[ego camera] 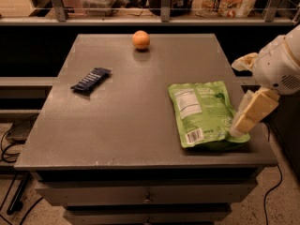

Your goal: Move green rice chip bag near rxbar blueberry

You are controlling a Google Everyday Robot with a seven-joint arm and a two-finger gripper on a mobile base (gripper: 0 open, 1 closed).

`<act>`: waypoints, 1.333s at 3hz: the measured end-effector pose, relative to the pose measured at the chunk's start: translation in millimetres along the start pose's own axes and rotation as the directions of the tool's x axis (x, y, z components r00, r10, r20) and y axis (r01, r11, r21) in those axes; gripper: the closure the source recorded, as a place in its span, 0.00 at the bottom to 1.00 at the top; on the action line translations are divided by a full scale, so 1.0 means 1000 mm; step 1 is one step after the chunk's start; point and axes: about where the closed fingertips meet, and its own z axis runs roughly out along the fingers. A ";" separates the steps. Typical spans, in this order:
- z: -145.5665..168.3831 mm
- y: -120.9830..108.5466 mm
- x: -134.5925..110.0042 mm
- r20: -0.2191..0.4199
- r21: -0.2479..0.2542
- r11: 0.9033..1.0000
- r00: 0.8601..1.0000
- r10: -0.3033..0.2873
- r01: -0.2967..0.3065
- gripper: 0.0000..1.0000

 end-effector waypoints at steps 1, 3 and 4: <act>0.022 0.008 0.013 -0.040 0.018 1.000 0.999 0.020 -0.019 0.00; 0.057 0.014 0.034 -0.074 0.009 0.997 0.994 0.075 -0.074 0.00; 0.075 0.015 0.034 -0.048 -0.008 0.995 0.994 0.099 -0.099 0.17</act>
Offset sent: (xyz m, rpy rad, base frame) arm -0.0057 -0.0086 -0.0761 -0.0733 0.0386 -0.1019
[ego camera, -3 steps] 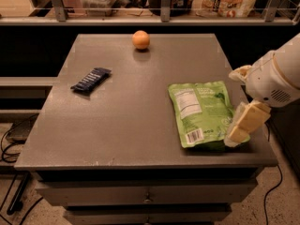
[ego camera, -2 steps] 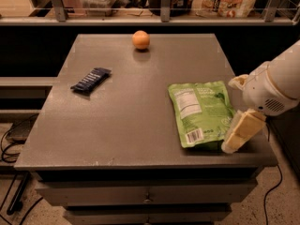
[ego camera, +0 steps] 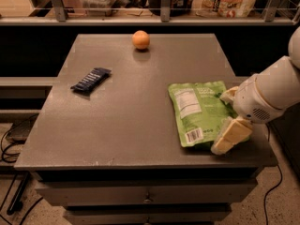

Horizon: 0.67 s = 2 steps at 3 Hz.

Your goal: Move green rice chip bag near rxbar blueberry

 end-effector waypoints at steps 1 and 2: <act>0.011 0.000 -0.005 0.014 -0.012 1.000 1.000 0.003 -0.003 0.39; 0.005 -0.002 -0.017 0.013 -0.003 1.000 1.000 -0.010 0.010 0.64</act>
Offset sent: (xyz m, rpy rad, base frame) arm 0.0118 0.0229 0.0170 0.0032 -0.0234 0.0160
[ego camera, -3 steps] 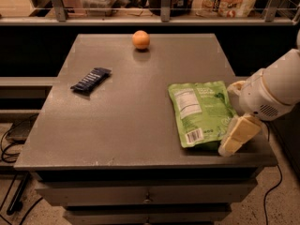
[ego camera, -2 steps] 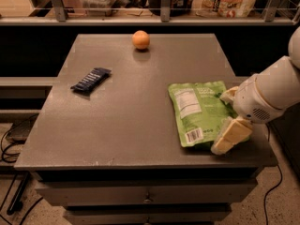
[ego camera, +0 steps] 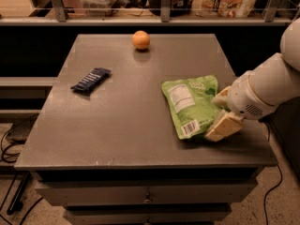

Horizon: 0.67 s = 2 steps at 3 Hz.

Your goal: Move green rice chip bag near rxbar blueberry

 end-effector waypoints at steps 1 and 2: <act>-0.016 -0.003 -0.021 0.017 0.026 0.999 0.999 -0.039 0.039 0.87; -0.026 -0.008 -0.047 0.063 0.025 0.996 0.994 -0.084 0.082 1.00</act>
Offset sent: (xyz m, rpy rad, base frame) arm 0.0167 0.0373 0.0608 0.0572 -0.0973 0.0924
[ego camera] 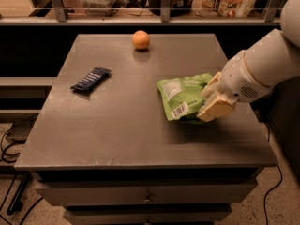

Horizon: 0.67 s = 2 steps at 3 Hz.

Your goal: Move green rice chip bag near rxbar blueberry

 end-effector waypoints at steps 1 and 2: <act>-0.006 -0.009 -0.028 0.061 -0.026 0.998 0.997 -0.049 0.050 1.00; -0.005 -0.020 -0.066 0.120 -0.052 0.989 0.984 -0.134 0.141 1.00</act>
Offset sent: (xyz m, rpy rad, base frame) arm 0.0486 0.0877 0.0659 0.1266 -0.0715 0.3007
